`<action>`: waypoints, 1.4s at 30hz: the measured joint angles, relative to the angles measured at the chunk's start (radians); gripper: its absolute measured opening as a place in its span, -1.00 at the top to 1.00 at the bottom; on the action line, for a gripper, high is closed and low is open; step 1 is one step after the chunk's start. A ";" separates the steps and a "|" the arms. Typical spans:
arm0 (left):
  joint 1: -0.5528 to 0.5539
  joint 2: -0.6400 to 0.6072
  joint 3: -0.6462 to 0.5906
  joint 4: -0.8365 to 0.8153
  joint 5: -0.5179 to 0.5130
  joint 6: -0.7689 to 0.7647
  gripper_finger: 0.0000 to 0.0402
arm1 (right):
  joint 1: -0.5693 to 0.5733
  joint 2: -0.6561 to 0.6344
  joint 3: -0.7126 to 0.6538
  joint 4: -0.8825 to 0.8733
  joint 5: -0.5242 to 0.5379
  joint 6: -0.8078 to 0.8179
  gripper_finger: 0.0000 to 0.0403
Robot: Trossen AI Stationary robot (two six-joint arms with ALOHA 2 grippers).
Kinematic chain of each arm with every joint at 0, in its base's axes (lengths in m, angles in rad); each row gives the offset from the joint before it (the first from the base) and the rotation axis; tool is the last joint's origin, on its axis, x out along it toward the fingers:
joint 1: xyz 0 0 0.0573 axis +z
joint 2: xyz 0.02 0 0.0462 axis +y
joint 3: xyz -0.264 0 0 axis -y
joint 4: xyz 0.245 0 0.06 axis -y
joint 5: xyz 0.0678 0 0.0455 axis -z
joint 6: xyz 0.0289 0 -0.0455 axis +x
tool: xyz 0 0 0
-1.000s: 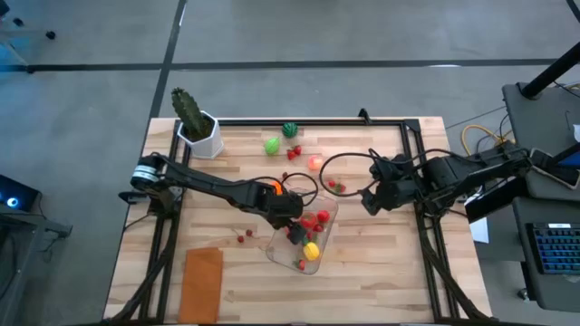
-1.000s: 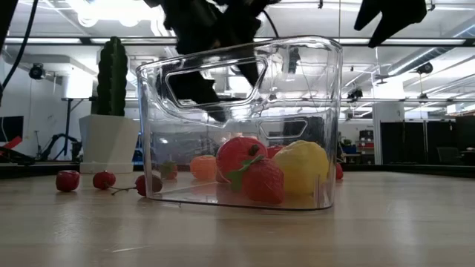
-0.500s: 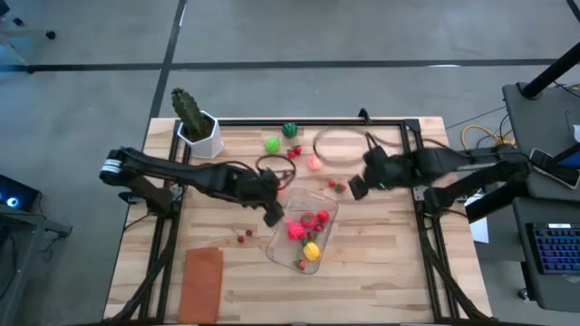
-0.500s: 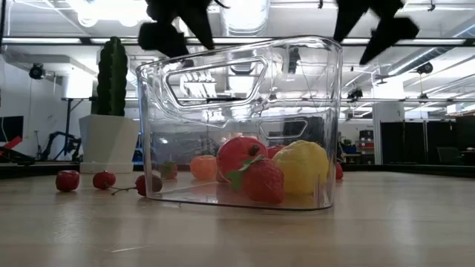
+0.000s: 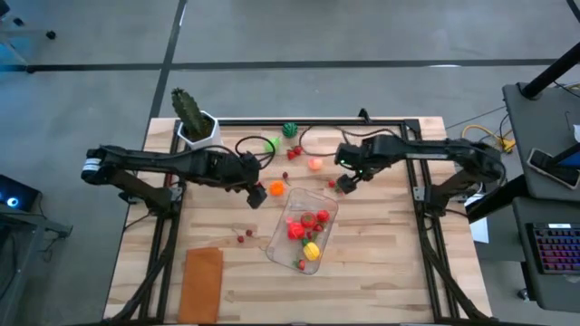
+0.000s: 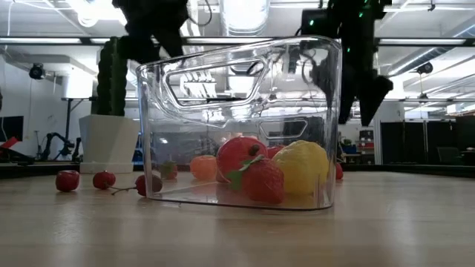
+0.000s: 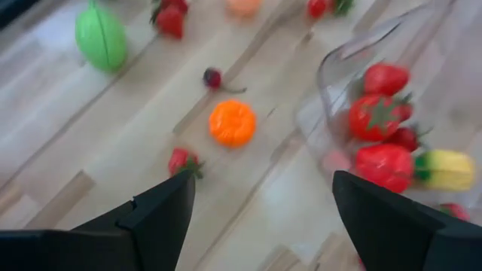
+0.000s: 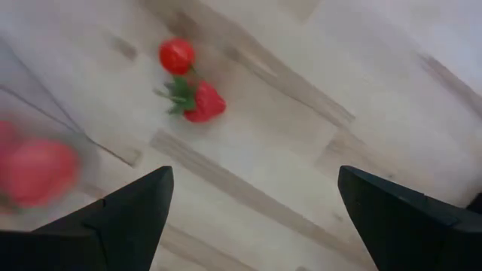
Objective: Pick and placing Produce into tupperware
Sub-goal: Put the red strawberry into the transparent bin
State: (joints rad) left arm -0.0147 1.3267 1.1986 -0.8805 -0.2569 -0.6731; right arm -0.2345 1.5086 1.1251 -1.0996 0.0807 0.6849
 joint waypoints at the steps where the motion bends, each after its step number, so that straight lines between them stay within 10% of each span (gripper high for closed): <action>1: 0.002 -0.002 -0.016 -0.002 0.005 0.000 -0.49 | 0.000 0.022 -0.004 0.019 -0.002 -0.042 -0.83; 11: 0.007 -0.002 -0.082 -0.002 0.052 0.003 -0.49 | -0.009 0.170 -0.022 0.211 -0.065 -0.378 -0.59; 42: 0.007 -0.018 -0.084 0.053 0.127 -0.192 -0.49 | -0.041 0.309 0.059 0.225 -0.080 -0.413 -0.15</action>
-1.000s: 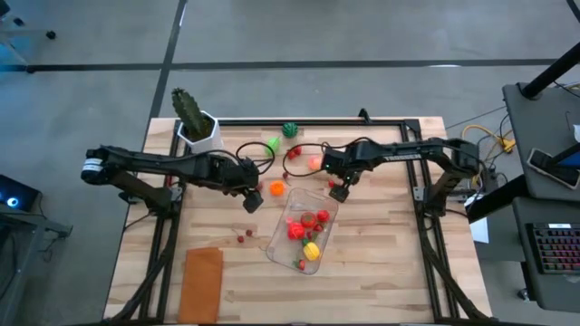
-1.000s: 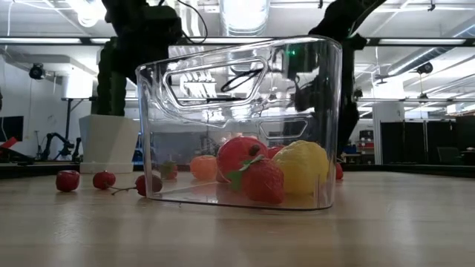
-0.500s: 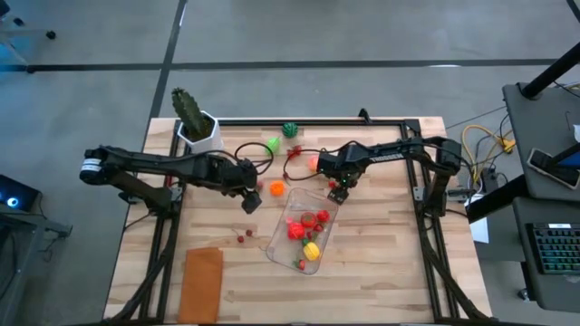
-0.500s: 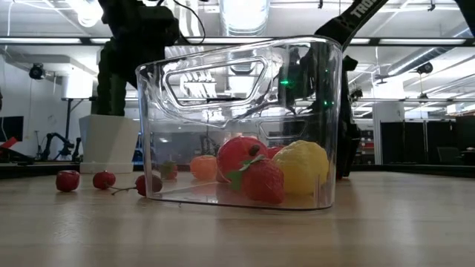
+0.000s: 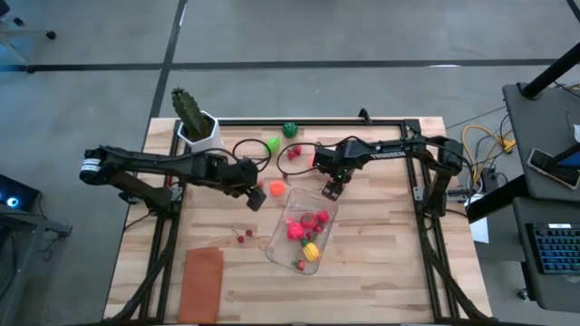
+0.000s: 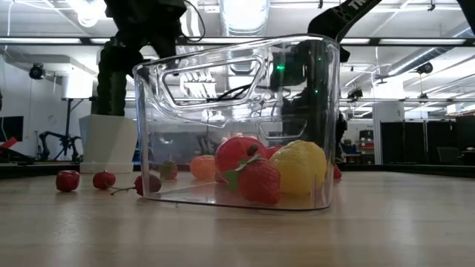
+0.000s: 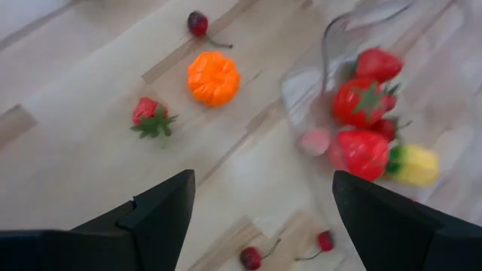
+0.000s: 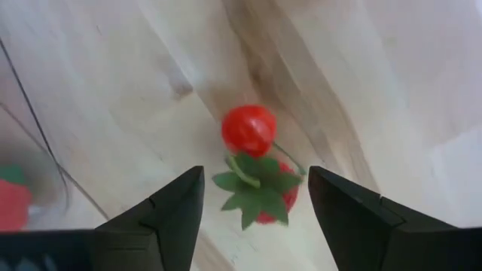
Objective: Pick and placing Produce into tupperware
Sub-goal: Put the red strawberry into the transparent bin
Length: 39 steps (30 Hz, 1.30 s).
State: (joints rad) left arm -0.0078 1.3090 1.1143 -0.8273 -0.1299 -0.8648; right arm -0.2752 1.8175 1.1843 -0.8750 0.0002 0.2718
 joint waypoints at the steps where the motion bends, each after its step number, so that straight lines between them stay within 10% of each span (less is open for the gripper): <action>1: 0.000 0.000 0.001 0.014 0.000 -0.013 -0.49 | 0.000 0.000 -0.001 -0.009 0.000 0.000 -0.15; 39: 0.000 0.001 -0.012 0.137 -0.006 -0.015 -0.49 | -0.009 -0.111 0.023 -0.016 0.011 -0.068 0.71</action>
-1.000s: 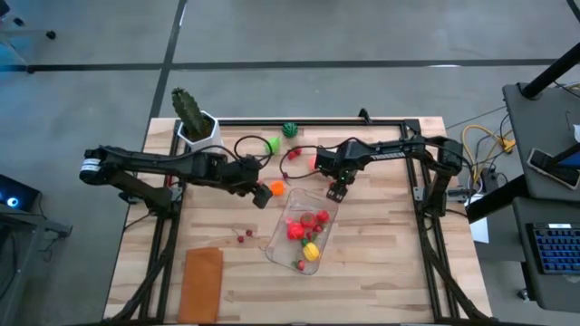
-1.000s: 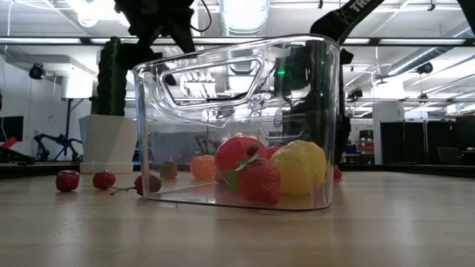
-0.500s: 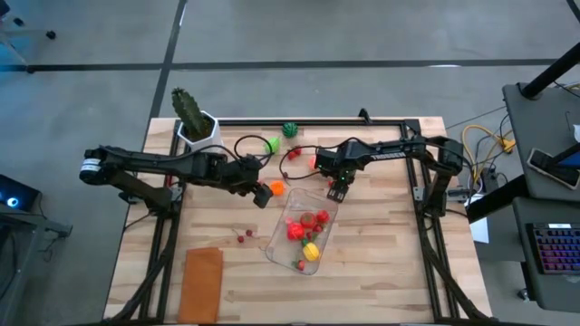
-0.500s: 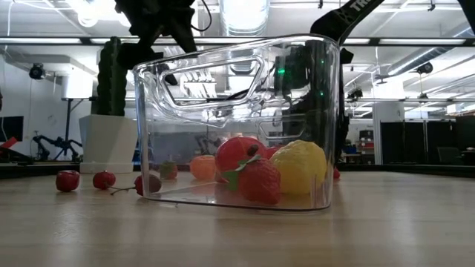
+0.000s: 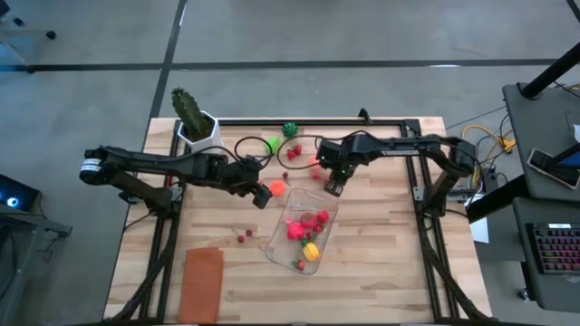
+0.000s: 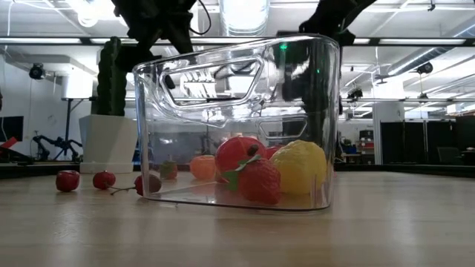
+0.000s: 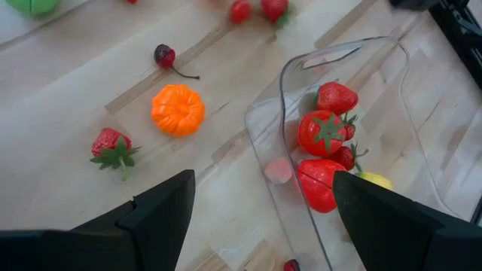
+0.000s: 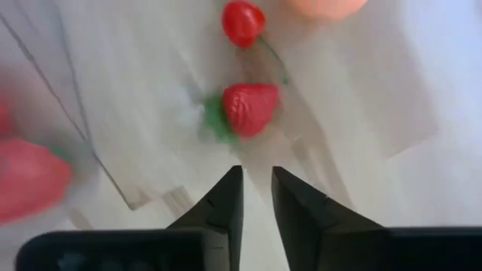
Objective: Pick and placing Produce into tupperware
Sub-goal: Put the red strawberry into the transparent bin
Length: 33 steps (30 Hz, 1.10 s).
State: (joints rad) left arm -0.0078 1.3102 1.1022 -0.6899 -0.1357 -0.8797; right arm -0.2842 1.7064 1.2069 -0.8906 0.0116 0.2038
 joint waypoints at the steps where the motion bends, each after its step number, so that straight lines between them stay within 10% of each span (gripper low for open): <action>1: 0.000 0.000 -0.001 0.000 0.000 0.001 -0.49 | -0.001 -0.009 0.007 -0.002 0.000 0.002 0.73; 7: 0.000 0.000 -0.007 0.001 0.000 0.006 -0.49 | -0.007 0.011 0.015 -0.016 -0.012 -0.047 0.64; 21: 0.000 0.000 -0.009 0.001 0.000 -0.004 -0.49 | -0.061 0.171 0.156 0.018 0.037 -0.047 -0.35; 33: 0.000 0.000 -0.009 0.000 0.005 -0.007 -0.49 | -0.080 0.351 0.266 -0.075 -0.023 -0.084 -0.29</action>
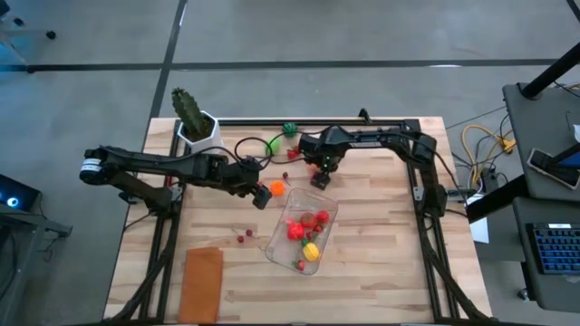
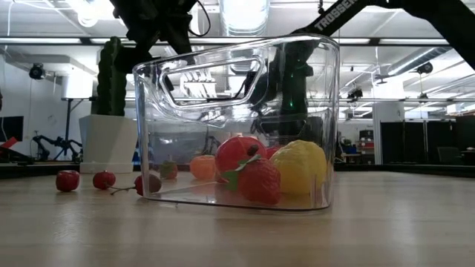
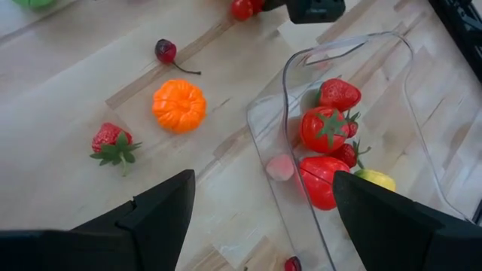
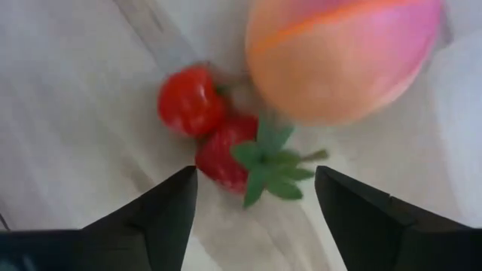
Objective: Pick and placing Produce into tupperware
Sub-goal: Put the red strawberry into the transparent bin
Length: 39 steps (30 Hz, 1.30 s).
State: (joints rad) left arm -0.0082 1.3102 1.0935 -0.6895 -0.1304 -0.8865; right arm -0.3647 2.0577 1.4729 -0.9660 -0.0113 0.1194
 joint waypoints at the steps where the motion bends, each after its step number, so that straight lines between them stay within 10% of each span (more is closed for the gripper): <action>1: 0.000 0.000 0.000 0.000 0.000 0.000 -0.49 | 0.000 0.002 0.010 0.002 0.000 0.000 -0.27; 39: 0.000 0.000 -0.002 0.001 -0.001 -0.024 -0.49 | 0.004 -0.034 0.008 -0.012 -0.040 -0.007 0.32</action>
State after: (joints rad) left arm -0.0082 1.3102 1.0916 -0.6889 -0.1309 -0.9104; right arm -0.3603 2.0241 1.4809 -0.9782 -0.0509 0.1120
